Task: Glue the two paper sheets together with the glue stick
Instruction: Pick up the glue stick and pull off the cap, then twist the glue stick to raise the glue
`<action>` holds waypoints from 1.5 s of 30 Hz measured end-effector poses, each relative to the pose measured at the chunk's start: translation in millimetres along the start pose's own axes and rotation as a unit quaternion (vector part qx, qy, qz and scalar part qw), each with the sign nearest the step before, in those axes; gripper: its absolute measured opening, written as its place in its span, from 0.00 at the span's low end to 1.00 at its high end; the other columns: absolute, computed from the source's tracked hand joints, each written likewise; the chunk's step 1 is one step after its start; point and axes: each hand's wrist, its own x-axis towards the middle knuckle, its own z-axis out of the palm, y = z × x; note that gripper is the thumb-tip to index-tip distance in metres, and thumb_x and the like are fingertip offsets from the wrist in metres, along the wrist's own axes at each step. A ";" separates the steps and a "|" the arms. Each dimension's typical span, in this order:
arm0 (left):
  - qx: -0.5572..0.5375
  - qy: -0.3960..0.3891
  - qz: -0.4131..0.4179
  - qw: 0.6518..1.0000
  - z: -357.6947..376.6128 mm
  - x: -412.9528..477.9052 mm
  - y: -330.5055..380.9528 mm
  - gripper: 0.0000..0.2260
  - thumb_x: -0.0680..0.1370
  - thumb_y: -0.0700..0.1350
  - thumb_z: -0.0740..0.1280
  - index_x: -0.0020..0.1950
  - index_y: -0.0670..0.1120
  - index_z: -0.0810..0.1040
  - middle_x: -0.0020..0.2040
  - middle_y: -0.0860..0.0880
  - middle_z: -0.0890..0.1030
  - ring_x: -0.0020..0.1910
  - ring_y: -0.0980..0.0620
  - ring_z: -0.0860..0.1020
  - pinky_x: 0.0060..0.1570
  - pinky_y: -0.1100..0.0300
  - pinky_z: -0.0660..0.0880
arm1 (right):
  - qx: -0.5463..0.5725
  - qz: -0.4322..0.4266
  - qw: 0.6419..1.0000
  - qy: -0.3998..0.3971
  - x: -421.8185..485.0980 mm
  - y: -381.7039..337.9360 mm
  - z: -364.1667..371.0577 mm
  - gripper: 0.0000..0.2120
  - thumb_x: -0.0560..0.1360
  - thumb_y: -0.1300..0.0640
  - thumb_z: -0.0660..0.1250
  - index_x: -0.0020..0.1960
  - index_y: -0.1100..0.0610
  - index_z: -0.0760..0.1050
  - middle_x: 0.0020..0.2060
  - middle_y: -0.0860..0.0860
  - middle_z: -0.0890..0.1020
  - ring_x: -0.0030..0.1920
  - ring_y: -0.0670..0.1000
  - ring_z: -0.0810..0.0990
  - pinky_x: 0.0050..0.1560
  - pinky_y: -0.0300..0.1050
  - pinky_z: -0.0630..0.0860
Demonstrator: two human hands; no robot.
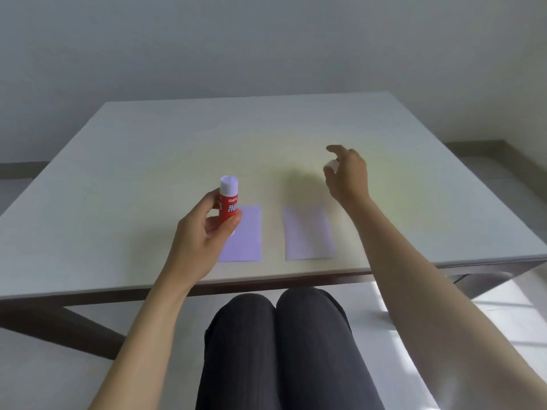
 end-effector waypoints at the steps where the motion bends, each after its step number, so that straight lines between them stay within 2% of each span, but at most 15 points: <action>1: -0.015 0.006 0.003 1.000 0.5 0.5 0.6 0.12 0.76 0.47 0.68 0.56 0.61 0.75 0.46 0.63 0.81 0.42 0.60 0.81 0.47 0.66 0.75 | -0.010 -0.001 1.000 -0.003 -0.3 3.6 4.1 0.20 0.75 0.67 0.56 0.66 0.60 0.71 0.58 0.62 0.76 0.57 0.61 0.75 0.51 0.44 0.69; 7: -0.125 0.070 -0.021 0.989 -0.1 2.1 4.5 0.10 0.74 0.40 0.69 0.48 0.55 0.79 0.42 0.62 0.84 0.41 0.62 0.82 0.43 0.71 0.76 | -0.073 -0.024 0.997 -0.025 -9.0 11.1 10.5 0.20 0.76 0.66 0.55 0.68 0.62 0.67 0.60 0.62 0.75 0.62 0.62 0.70 0.55 0.52 0.69; 11: -0.162 0.123 -0.033 0.979 3.4 1.4 14.5 0.07 0.73 0.42 0.71 0.47 0.53 0.80 0.41 0.58 0.82 0.42 0.57 0.83 0.43 0.65 0.78 | -0.139 -0.035 0.990 -0.009 -28.3 -5.7 -4.7 0.28 0.75 0.58 0.64 0.73 0.57 0.60 0.70 0.61 0.64 0.66 0.62 0.66 0.62 0.53 0.66; 14: -0.212 0.134 -0.046 0.967 15.1 1.0 24.0 0.05 0.73 0.43 0.71 0.47 0.51 0.79 0.41 0.55 0.80 0.41 0.51 0.85 0.42 0.61 0.79 | 0.057 -0.124 0.988 0.065 -74.2 -42.4 -13.1 0.23 0.75 0.57 0.65 0.69 0.58 0.67 0.64 0.59 0.71 0.61 0.58 0.73 0.61 0.46 0.70; 17: -0.225 0.166 -0.043 0.959 31.2 -1.2 37.1 0.07 0.69 0.47 0.74 0.44 0.51 0.80 0.40 0.56 0.81 0.43 0.54 0.83 0.45 0.64 0.77 | 0.269 -0.126 0.955 0.012 -134.9 -72.0 -11.3 0.16 0.76 0.50 0.63 0.62 0.52 0.73 0.51 0.50 0.81 0.50 0.44 0.79 0.50 0.28 0.70; 20: -0.281 0.192 -0.057 0.939 43.2 -4.9 50.0 0.07 0.68 0.46 0.75 0.41 0.50 0.79 0.38 0.54 0.84 0.40 0.56 0.82 0.37 0.66 0.76 | 0.378 -0.052 0.923 -0.043 -157.6 -78.2 -3.6 0.08 0.78 0.56 0.62 0.49 0.56 0.79 0.37 0.47 0.83 0.39 0.44 0.81 0.44 0.37 0.76; 22: -0.318 0.177 -0.069 0.929 50.8 -11.7 57.7 0.06 0.70 0.42 0.74 0.39 0.50 0.77 0.40 0.48 0.85 0.41 0.52 0.83 0.31 0.62 0.76 | 0.434 0.014 0.898 -0.067 -158.5 -77.7 -0.8 0.11 0.79 0.59 0.61 0.42 0.60 0.79 0.31 0.48 0.81 0.32 0.45 0.78 0.37 0.37 0.74; 25: -0.327 0.181 -0.061 0.926 54.8 -21.8 67.2 0.05 0.73 0.40 0.70 0.43 0.47 0.75 0.40 0.49 0.86 0.37 0.55 0.83 0.29 0.64 0.75 | 0.513 0.054 0.852 -0.091 -165.1 -81.9 0.3 0.15 0.79 0.52 0.59 0.43 0.62 0.77 0.32 0.52 0.80 0.34 0.47 0.78 0.38 0.38 0.76; 30: -0.341 0.174 -0.080 0.920 45.5 -25.1 66.1 0.06 0.76 0.44 0.67 0.50 0.42 0.74 0.45 0.51 0.87 0.39 0.51 0.83 0.25 0.62 0.72 | 0.533 0.061 0.838 -0.101 -174.1 -85.4 2.6 0.11 0.76 0.53 0.65 0.47 0.62 0.75 0.28 0.47 0.78 0.30 0.47 0.75 0.34 0.38 0.73; 32: -0.330 0.145 -0.084 0.929 43.2 -25.6 61.9 0.06 0.77 0.46 0.66 0.48 0.45 0.77 0.46 0.50 0.86 0.46 0.48 0.84 0.35 0.57 0.76 | 0.579 0.125 0.793 -0.142 -171.3 -88.2 2.3 0.12 0.79 0.53 0.61 0.45 0.62 0.71 0.23 0.47 0.71 0.25 0.46 0.68 0.29 0.39 0.67; 35: -0.346 0.101 -0.086 0.929 42.1 -27.2 57.0 0.04 0.74 0.49 0.66 0.42 0.53 0.80 0.48 0.49 0.86 0.54 0.46 0.82 0.54 0.50 0.77 | 0.655 0.267 0.667 -0.236 -163.6 -92.6 -1.4 0.15 0.80 0.52 0.55 0.37 0.58 0.66 0.17 0.47 0.60 0.18 0.45 0.57 0.21 0.37 0.58; 36: -0.356 0.096 -0.083 0.926 42.4 -27.5 55.9 0.04 0.74 0.50 0.66 0.43 0.52 0.79 0.49 0.49 0.86 0.55 0.47 0.82 0.55 0.51 0.77 | 0.657 0.281 0.656 -0.245 -162.2 -91.8 -1.6 0.17 0.80 0.50 0.55 0.35 0.57 0.65 0.17 0.47 0.59 0.17 0.45 0.56 0.20 0.36 0.57; 41: -0.372 0.119 -0.057 0.919 42.2 -27.5 53.4 0.02 0.76 0.48 0.66 0.45 0.51 0.77 0.50 0.50 0.86 0.49 0.53 0.83 0.35 0.64 0.77 | 0.591 0.087 0.781 -0.180 -168.5 -83.3 1.4 0.17 0.75 0.48 0.64 0.56 0.60 0.73 0.26 0.50 0.73 0.29 0.49 0.70 0.34 0.39 0.71; 43: -0.373 0.113 -0.058 0.919 42.6 -26.5 51.6 0.03 0.75 0.49 0.66 0.43 0.53 0.79 0.51 0.50 0.86 0.51 0.49 0.83 0.35 0.60 0.76 | 0.563 0.072 0.807 -0.165 -169.9 -82.4 1.3 0.12 0.78 0.51 0.62 0.52 0.59 0.76 0.25 0.48 0.73 0.27 0.48 0.69 0.30 0.37 0.70; 45: -0.364 0.102 -0.042 0.925 41.2 -25.7 49.0 0.04 0.74 0.49 0.65 0.44 0.52 0.79 0.52 0.50 0.85 0.55 0.48 0.82 0.45 0.57 0.77 | 0.552 0.130 0.800 -0.194 -167.7 -82.1 -0.9 0.18 0.78 0.45 0.59 0.39 0.57 0.75 0.20 0.46 0.66 0.21 0.46 0.63 0.23 0.36 0.62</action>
